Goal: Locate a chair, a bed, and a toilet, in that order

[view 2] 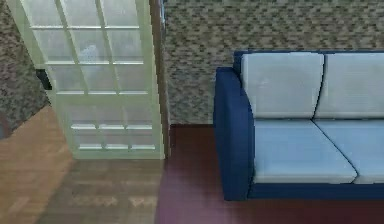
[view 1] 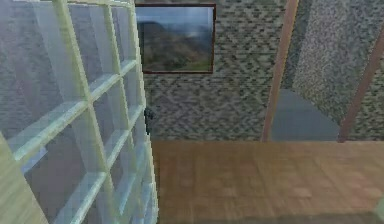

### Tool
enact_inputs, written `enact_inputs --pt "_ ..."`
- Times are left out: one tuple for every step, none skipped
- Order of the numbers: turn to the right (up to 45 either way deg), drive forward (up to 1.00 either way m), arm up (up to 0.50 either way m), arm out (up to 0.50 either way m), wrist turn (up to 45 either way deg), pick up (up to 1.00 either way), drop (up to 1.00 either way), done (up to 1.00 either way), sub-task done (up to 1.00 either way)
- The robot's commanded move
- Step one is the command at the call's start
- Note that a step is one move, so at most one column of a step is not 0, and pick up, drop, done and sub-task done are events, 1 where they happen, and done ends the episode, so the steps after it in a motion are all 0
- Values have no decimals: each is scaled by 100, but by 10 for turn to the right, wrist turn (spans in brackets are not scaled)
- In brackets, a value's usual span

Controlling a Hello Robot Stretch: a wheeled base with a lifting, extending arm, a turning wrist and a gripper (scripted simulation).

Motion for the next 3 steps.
enact_inputs --pt "450 0 0 0 0 0 0 0 0" --pt "450 0 0 0 0 0 0 0 0" --pt "0 25 0 0 0 0 0 0 0"
